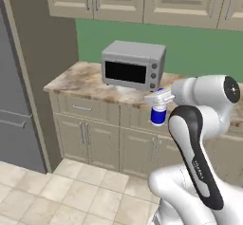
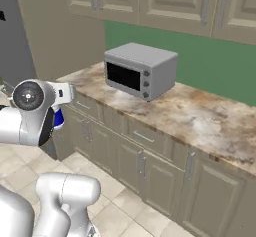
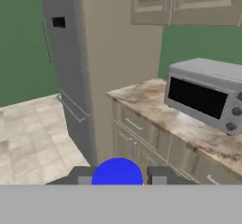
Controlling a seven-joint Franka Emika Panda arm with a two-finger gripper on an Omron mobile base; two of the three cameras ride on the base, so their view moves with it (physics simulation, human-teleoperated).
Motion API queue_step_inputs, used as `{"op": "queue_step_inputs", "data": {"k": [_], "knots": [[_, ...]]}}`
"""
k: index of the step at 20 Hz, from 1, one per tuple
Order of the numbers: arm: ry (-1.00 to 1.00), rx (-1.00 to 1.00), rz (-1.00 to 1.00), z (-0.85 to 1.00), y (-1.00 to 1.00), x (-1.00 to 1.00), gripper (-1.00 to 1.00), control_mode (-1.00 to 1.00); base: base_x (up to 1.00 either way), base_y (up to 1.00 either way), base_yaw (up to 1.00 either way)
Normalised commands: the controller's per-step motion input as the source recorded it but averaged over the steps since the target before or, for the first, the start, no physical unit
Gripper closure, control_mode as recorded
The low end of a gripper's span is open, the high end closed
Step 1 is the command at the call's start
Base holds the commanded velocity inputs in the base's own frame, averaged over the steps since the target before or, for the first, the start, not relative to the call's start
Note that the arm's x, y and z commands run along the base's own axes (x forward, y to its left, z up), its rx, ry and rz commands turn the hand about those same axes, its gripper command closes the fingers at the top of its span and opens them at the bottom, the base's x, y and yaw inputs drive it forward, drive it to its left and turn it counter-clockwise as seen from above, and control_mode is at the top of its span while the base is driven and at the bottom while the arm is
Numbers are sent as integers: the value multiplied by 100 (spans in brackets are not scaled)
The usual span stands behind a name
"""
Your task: Move the drinks to the dining counter.
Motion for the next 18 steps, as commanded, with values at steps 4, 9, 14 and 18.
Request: {"op": "queue_step_inputs", "data": {"k": [4,9,14,18], "knots": [[0,0,0,0,0,0,100,100,-20,77,77],[0,0,0,0,0,0,100,100,-4,19,95],[0,0,0,0,0,0,100,100,6,0,100],[0,0,0,0,0,0,100,100,41,-58,66]]}}
